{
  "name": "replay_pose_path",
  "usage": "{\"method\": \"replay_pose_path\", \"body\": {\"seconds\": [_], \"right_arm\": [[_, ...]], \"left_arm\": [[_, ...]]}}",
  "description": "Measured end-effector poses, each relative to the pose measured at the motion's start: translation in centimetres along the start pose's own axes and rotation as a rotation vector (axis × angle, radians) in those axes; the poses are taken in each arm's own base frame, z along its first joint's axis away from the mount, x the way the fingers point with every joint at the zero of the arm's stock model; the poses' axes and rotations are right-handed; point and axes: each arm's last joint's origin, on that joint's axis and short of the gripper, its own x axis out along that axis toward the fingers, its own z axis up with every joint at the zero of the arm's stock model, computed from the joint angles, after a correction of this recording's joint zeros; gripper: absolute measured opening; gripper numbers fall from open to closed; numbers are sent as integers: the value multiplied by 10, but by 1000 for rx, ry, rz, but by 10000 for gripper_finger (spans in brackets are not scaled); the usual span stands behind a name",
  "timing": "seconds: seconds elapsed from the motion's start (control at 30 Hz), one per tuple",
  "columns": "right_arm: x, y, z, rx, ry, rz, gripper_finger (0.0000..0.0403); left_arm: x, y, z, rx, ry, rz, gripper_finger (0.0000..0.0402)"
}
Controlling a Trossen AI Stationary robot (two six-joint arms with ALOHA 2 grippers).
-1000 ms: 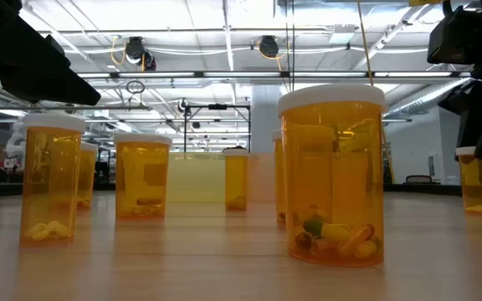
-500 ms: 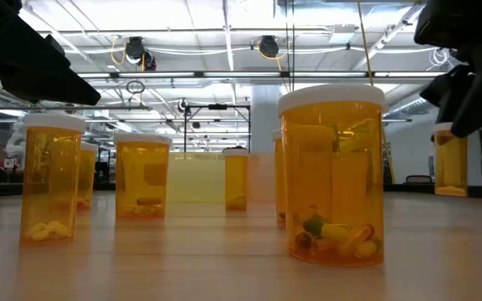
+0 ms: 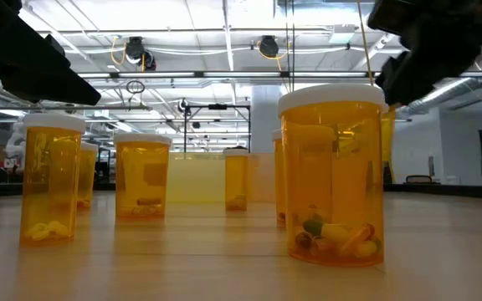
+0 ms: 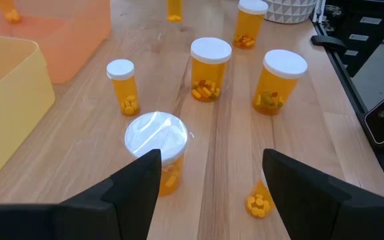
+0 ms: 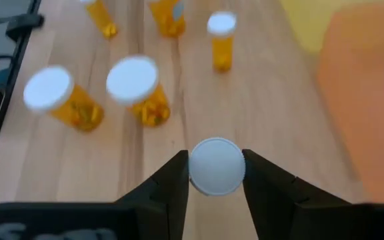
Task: Pick and place medicine bottles into bin by pill shape (circle, oval)
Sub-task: Put the small orange pill bottle into the orange bin
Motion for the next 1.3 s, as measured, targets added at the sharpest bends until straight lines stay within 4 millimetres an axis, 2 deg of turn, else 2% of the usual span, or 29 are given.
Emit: {"method": "replay_pose_path", "body": {"seconds": [0.17,0.33,0.57,0.77,1.0,1.3], "right_arm": [[-5,-9,28,-47,-35,-23,120],[-7,-29,51,-75,-77,-88,121],[-6,-68,63,-78,-80,-214,121],[-9,-106,65,-36,-34,-327,121],[-10,-142,56,40,16,-339,121],[0,-162,39,134,78,-364,121]], "left_arm": [[0,0,0,1,0,0,266],[0,0,0,0,0,0,266],[0,0,0,4,0,0,266],[0,0,0,-5,0,0,266],[0,0,0,-16,0,0,266],[0,0,0,-6,0,0,266]]}}
